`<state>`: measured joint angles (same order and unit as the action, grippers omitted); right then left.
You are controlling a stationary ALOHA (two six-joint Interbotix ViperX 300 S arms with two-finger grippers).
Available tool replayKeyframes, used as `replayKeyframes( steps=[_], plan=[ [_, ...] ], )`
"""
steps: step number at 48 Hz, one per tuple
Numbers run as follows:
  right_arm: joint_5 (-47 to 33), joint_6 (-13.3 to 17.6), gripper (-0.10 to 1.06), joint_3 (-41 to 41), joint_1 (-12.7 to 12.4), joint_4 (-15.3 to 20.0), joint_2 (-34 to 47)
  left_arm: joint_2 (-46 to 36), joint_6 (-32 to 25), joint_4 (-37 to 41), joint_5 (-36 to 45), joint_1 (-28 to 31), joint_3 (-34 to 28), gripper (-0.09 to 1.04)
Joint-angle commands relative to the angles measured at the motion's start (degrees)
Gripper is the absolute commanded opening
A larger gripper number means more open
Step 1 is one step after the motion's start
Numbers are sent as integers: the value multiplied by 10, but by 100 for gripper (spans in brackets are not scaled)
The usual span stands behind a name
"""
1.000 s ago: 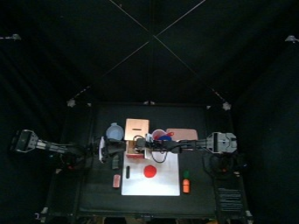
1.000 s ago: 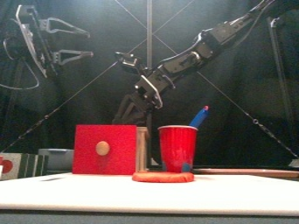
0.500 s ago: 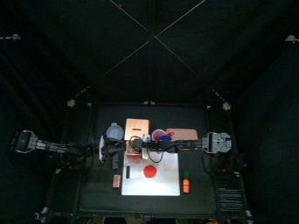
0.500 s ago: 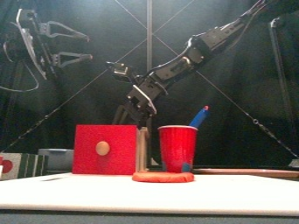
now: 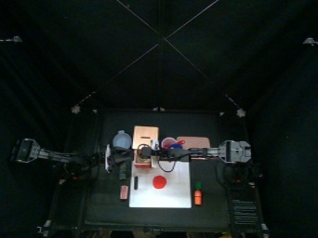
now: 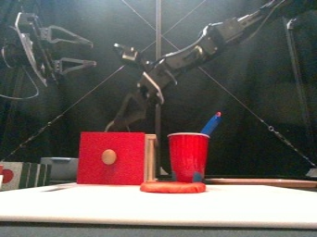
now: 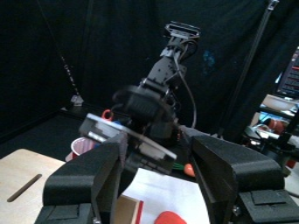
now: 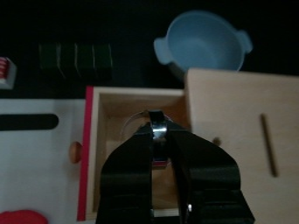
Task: Get the cutter from the drawer then cut the dough then place the extra dough in the bowl
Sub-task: Place the cutter on the board
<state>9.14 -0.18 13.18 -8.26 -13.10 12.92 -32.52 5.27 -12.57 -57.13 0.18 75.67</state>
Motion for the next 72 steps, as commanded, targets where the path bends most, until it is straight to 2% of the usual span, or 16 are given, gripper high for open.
replayKeyframes(
  steps=[1, 11, 20, 27, 33, 42, 51, 57, 64, 72],
  plan=[
    [1, 4, 39, 9, 7, -20, -87, 0, -1, 1, -4, 6, -6, 87],
    [11, 5, 39, 96, 25, -38, -202, 0, -1, 0, -4, 13, -7, 87],
    [15, 4, 39, 244, 51, -48, -297, 0, -2, 2, -4, 28, -14, 87],
    [-2, 9, 39, 345, 80, -54, -338, 7, -6, 17, -4, 40, -30, 87],
    [-34, 9, 39, 389, 88, -46, -338, 32, -25, 46, 2, 58, -54, 87],
    [-81, 9, 39, 424, 84, -42, -315, 91, -57, 49, 36, 97, -110, 87],
    [-110, 7, 41, 432, 76, -48, -288, 144, -66, -8, 57, 156, -166, 87],
    [-118, 2, 48, 436, 76, -52, -272, 185, -71, 1, 61, 202, -197, 87],
    [-121, 9, 59, 437, 73, -43, -265, 225, -86, 62, 72, 255, -232, 87],
    [-122, 8, 71, 429, 76, -34, -269, 253, -87, 91, 168, 306, -297, 87]
  ],
)
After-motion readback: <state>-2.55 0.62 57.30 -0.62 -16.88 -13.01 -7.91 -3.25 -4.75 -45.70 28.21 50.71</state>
